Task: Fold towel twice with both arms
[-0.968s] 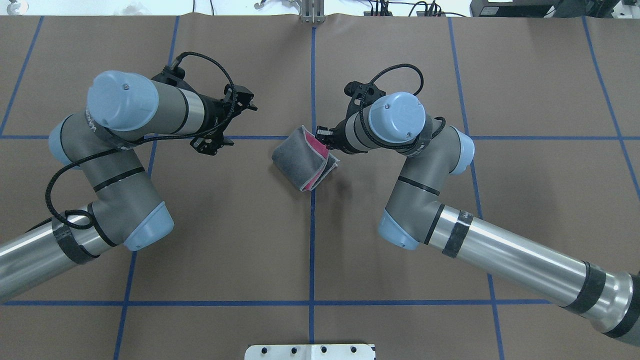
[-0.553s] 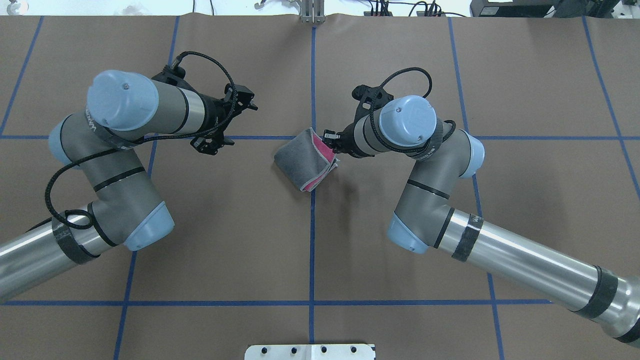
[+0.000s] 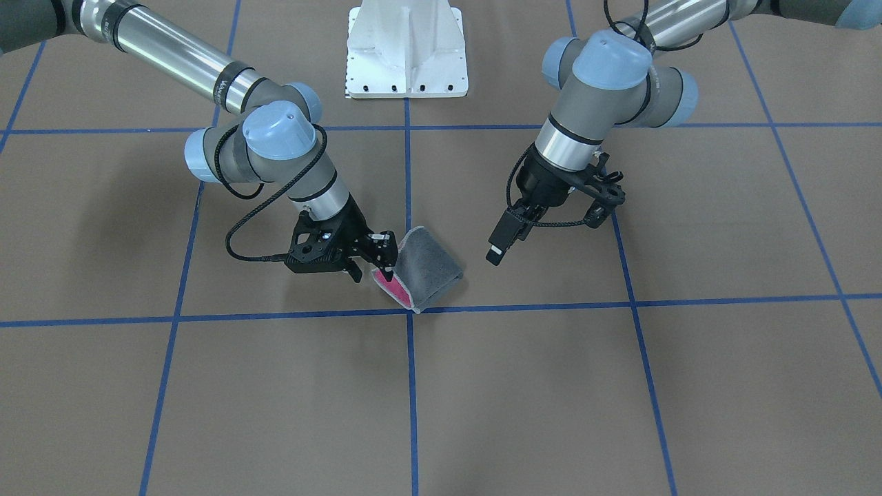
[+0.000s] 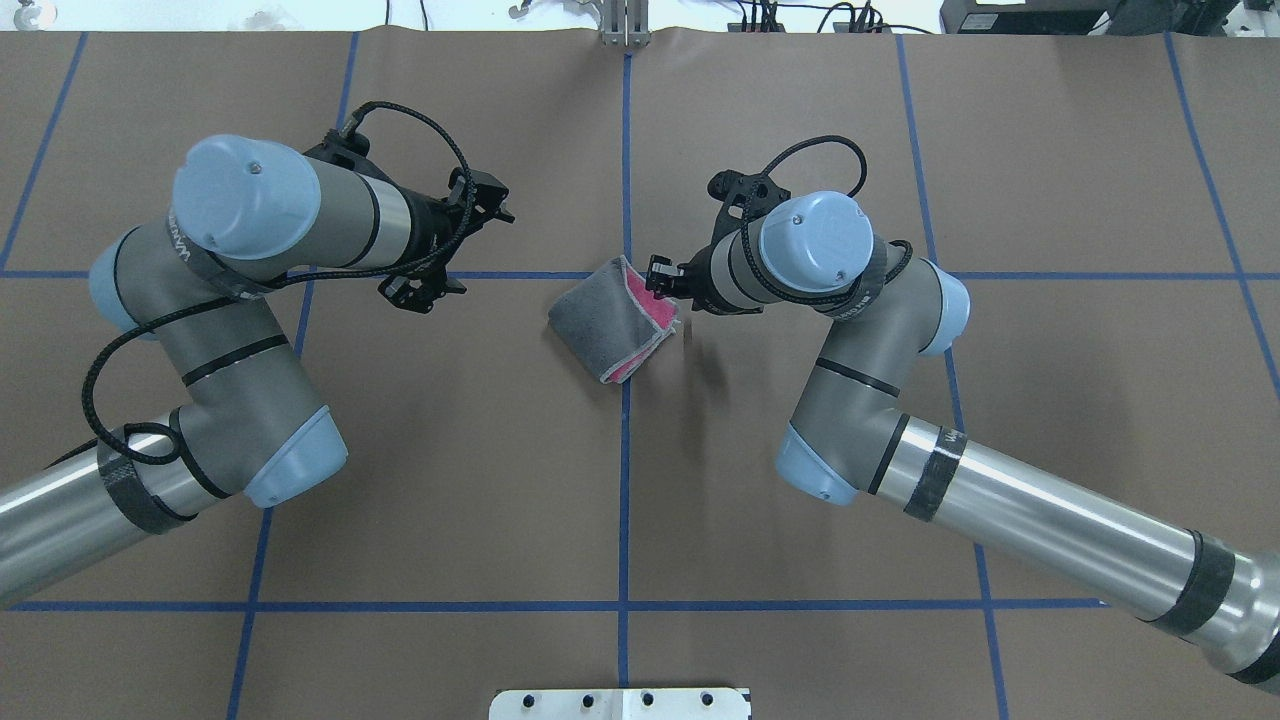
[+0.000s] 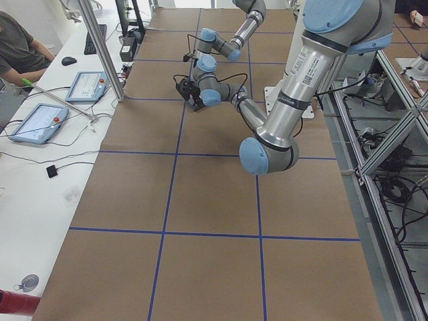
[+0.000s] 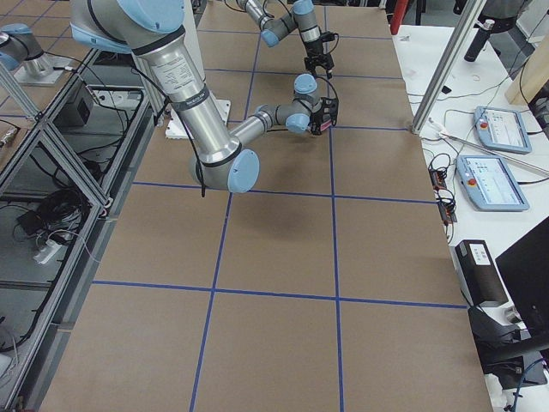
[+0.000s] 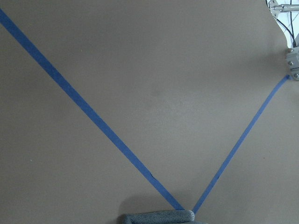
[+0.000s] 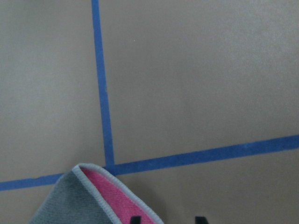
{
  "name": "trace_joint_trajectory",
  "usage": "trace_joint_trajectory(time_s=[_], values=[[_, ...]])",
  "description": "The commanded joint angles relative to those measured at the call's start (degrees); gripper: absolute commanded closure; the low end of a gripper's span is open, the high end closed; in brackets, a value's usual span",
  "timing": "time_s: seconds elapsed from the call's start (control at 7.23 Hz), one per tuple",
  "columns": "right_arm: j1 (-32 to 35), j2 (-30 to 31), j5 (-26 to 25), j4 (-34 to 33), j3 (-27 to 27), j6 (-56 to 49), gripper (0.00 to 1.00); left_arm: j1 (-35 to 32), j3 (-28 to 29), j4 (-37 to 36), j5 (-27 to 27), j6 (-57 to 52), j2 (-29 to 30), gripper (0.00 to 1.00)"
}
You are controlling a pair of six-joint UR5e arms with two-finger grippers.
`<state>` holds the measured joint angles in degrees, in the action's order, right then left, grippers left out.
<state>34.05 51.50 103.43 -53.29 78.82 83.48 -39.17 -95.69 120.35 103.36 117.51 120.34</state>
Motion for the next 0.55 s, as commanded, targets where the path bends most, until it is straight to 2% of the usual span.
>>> trace_joint_trajectory(time_s=[0.0, 0.41], values=[[-0.1, -1.3, 0.1, -0.1, 0.7, 3.2, 0.00, 0.1, 0.2, 0.0, -0.1, 0.0, 0.0, 0.00], [-2.0, -2.5, -1.8, -0.1, 0.1, 4.8, 0.00, 0.2, 0.2, 0.0, -0.1, 0.0, -0.2, 0.00]])
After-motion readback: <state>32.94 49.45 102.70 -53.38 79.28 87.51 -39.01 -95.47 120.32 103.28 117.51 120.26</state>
